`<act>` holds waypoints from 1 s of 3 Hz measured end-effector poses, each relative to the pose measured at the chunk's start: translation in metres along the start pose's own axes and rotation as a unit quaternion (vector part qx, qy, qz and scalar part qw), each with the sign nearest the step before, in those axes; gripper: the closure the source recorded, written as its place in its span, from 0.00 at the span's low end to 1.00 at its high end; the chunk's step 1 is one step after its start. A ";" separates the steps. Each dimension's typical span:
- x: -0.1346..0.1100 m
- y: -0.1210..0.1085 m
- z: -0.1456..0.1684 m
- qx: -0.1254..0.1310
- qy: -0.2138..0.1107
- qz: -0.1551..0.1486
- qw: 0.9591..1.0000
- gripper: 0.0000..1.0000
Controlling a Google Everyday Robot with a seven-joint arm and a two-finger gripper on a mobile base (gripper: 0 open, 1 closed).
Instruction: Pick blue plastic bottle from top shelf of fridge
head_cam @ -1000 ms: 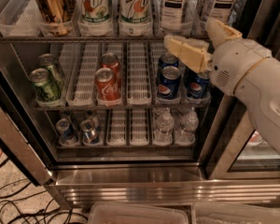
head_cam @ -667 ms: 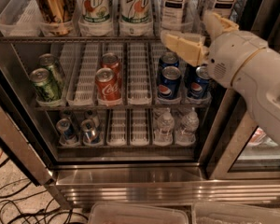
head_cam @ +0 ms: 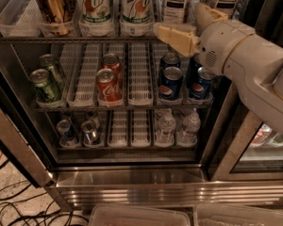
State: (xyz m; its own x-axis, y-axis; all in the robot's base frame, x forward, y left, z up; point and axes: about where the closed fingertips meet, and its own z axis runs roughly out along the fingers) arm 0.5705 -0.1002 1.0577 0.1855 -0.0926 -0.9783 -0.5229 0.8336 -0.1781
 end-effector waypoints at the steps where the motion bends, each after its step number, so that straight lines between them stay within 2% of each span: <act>1: 0.003 0.000 0.016 -0.009 -0.003 0.012 1.000 0.24; 2: 0.003 -0.011 0.027 -0.001 -0.006 0.020 1.000 0.25; 3: 0.002 -0.033 0.033 0.025 -0.005 0.022 0.999 0.24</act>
Offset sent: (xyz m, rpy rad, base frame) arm 0.0500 -0.0052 0.0050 0.0663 0.0166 -0.0151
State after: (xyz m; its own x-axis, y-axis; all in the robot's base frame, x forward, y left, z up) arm 0.6160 -0.1100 1.0654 0.1707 -0.0500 -0.9840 -0.4886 0.8630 -0.1286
